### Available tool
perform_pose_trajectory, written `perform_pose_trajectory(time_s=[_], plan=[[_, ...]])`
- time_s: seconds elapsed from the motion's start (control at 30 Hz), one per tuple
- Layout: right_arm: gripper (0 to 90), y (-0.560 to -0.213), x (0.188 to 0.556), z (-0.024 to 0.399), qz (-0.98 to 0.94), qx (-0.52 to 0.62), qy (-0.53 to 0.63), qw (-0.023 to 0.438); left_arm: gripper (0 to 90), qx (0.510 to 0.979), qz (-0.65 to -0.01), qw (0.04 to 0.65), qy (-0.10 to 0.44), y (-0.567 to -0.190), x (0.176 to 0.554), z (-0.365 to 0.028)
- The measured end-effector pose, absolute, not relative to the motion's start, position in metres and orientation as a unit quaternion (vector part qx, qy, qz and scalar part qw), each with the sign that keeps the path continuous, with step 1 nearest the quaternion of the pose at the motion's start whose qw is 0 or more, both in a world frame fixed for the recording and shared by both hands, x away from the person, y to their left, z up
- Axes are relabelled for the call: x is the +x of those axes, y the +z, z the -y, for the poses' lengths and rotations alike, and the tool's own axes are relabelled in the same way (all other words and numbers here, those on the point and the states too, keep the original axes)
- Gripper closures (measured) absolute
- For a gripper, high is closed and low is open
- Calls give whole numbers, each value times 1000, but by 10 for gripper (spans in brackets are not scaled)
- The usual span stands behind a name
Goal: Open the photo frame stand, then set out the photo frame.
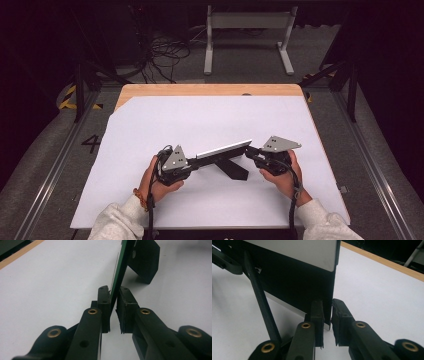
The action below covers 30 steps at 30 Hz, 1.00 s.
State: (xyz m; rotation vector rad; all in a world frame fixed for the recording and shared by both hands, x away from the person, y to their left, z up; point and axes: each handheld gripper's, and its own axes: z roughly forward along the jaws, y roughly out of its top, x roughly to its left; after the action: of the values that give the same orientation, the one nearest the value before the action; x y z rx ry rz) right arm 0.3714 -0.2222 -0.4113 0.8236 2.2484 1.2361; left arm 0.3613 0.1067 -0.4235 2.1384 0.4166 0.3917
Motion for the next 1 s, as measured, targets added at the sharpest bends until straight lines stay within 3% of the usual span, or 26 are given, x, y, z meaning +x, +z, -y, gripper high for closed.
perform_pose_trajectory(time_s=[0.6, 1.0], plan=[[789, -412, 384, 217, -814, 302, 447, 216, 831, 868, -158, 442, 161, -424, 354, -104], [674, -414, 372, 231, -825, 305, 437, 189, 831, 870, -155, 441, 159, -424, 355, -103]])
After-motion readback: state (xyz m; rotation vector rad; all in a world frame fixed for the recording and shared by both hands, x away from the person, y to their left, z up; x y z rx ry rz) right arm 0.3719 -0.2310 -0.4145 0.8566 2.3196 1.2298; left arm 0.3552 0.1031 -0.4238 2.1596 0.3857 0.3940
